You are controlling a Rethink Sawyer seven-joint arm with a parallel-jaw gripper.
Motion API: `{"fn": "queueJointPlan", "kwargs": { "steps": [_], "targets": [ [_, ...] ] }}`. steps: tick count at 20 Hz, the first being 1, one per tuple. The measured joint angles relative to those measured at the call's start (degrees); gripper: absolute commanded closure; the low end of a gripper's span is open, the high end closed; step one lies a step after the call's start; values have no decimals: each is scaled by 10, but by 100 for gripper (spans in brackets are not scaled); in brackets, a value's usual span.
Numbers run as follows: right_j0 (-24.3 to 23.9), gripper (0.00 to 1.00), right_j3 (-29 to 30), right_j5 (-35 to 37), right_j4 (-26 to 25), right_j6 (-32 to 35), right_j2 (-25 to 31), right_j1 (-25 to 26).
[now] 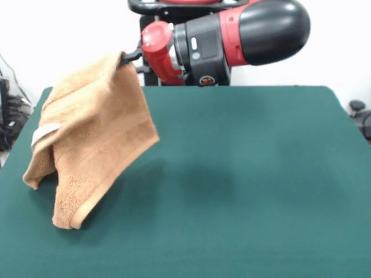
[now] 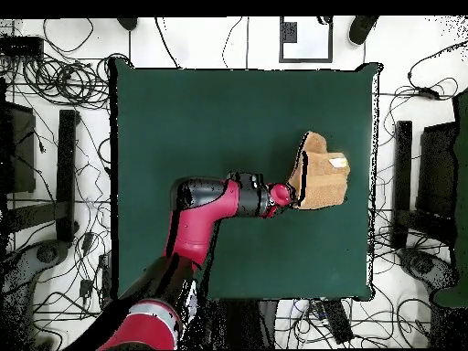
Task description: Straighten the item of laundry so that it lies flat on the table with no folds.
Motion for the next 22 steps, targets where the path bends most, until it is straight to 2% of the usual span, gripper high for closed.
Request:
{"fn": "queueJointPlan", "kwargs": {
  "steps": [6,12,22],
  "targets": [
    [-12,0,2,0,2,0,27,-17],
    [-27,0,30,9,-1,0,40,-54],
    [-41,0,99,84,-16,0,51,-125]
  ]
}}
